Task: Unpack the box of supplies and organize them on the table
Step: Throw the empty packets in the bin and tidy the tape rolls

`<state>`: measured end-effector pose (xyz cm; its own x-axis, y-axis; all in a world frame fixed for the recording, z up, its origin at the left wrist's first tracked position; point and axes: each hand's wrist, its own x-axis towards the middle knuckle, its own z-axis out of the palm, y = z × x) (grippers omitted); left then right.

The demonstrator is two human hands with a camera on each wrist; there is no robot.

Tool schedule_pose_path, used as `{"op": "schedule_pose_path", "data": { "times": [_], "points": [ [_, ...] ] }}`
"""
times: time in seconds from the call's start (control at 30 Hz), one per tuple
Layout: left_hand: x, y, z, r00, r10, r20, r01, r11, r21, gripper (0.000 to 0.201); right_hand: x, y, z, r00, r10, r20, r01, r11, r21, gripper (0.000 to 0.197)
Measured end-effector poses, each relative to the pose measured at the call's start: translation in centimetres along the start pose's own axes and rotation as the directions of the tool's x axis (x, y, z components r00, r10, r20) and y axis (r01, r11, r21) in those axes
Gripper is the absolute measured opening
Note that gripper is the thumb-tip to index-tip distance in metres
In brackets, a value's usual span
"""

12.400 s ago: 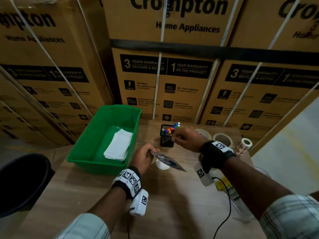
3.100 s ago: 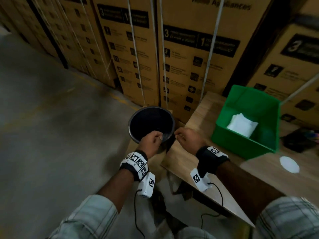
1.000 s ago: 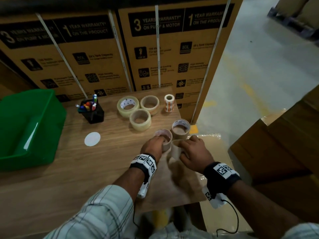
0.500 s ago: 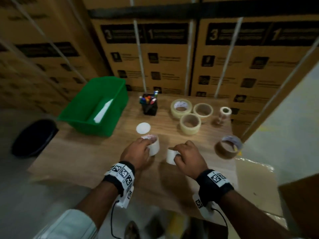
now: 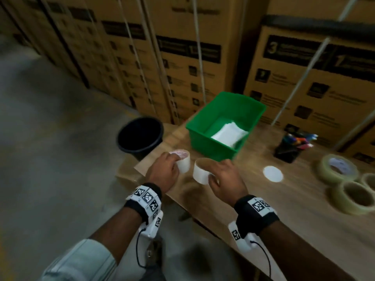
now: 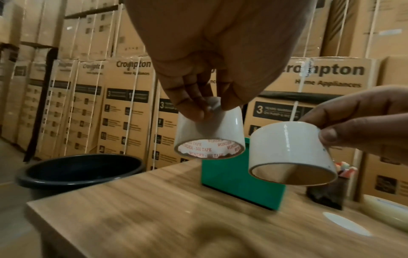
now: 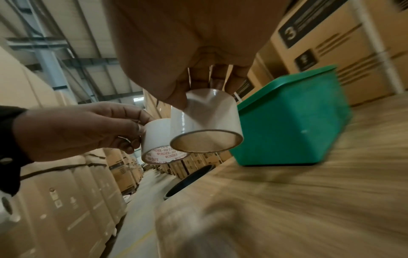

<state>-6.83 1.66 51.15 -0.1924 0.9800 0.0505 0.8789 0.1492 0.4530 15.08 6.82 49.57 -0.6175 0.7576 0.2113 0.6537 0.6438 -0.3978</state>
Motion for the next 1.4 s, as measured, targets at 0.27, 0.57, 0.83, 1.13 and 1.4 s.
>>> {"op": "schedule_pose_path", "data": {
  "times": [0.27, 0.57, 0.83, 1.13, 1.4],
  "points": [
    [6.4, -16.1, -7.4, 0.987, -0.146, 0.073, 0.148, 0.989, -0.022, 0.036, 15.9, -10.3, 8.9, 1.0, 0.014, 0.02, -0.013, 0.999, -0.043, 0.044],
    [13.4, -25.1, -8.2, 0.966, -0.214, 0.145, 0.224, 0.973, -0.054, 0.038, 28.5, -13.3, 15.3, 0.972, 0.166, 0.166, -0.157, 0.985, -0.068, 0.046],
    [18.2, -28.4, -5.2, 0.949, -0.202, 0.244, 0.222, 0.973, -0.057, 0.048, 33.5, -12.4, 19.3, 0.932, 0.251, 0.26, -0.225, 0.966, -0.126, 0.051],
    [19.0, -24.7, -6.6, 0.978, -0.105, 0.181, 0.126, 0.986, -0.108, 0.029, 32.9, -10.5, 18.1, 0.985, 0.144, 0.099, -0.142, 0.99, -0.025, 0.031],
    [18.5, -15.3, -6.2, 0.978, 0.14, 0.152, -0.122, 0.985, -0.122, 0.025, 24.8, -6.7, 9.6, 0.984, 0.106, -0.143, -0.106, 0.994, 0.011, 0.023]
  ]
}}
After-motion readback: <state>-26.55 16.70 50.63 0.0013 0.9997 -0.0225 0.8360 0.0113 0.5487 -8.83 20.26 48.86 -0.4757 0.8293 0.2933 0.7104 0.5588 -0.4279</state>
